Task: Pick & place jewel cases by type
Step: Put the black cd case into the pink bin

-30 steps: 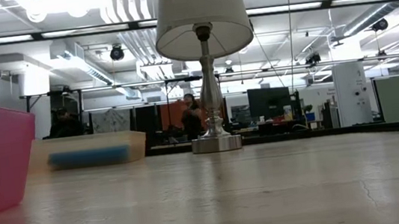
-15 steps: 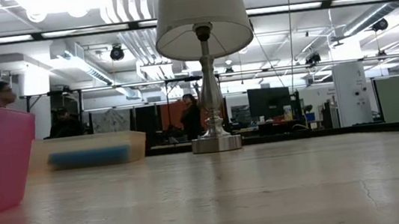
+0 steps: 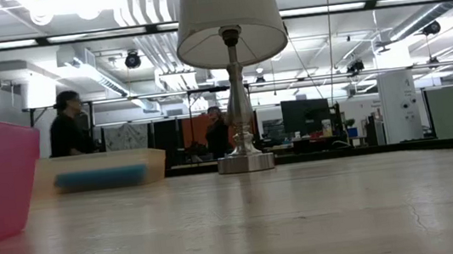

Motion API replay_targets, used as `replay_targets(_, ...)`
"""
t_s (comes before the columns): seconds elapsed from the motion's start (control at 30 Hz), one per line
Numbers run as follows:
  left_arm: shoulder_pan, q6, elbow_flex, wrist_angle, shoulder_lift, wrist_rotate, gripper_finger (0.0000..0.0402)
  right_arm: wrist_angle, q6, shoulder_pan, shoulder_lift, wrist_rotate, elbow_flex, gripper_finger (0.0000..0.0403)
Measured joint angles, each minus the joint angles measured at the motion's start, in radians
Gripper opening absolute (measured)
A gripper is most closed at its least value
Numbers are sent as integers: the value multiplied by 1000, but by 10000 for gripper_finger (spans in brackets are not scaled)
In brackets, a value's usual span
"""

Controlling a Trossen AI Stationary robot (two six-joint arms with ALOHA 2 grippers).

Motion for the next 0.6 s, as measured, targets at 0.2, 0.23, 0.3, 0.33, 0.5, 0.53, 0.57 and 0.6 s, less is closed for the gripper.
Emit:
replay_targets(0.2, 23, -224, 0, -10, 20, 187, 42, -1, -12, 0, 0, -15, 32, 28)
replay_targets(0.23, 27, -243, 0, -11, 26, 222, 42, -1, -12, 0, -1, -16, 40, 28)
replay_targets(0.3, 32, -261, 0, -11, 35, 266, 44, -1, -12, 0, -1, -17, 58, 28)
replay_targets(0.33, 33, -261, 0, -11, 39, 278, 49, -1, -12, 0, -1, -17, 67, 28)
replay_targets(0.5, 42, -269, 0, -12, 49, 281, 95, -1, -10, 0, -2, -20, 100, 28)
replay_targets(0.53, 50, -286, 0, -13, 50, 281, 107, -1, -10, 0, -2, -21, 104, 28)
replay_targets(0.57, 60, -309, 0, -15, 52, 282, 120, -1, -10, 0, -2, -22, 106, 28)
replay_targets(0.6, 71, -336, 0, -21, 54, 283, 133, -1, -8, 0, -2, -23, 107, 28)
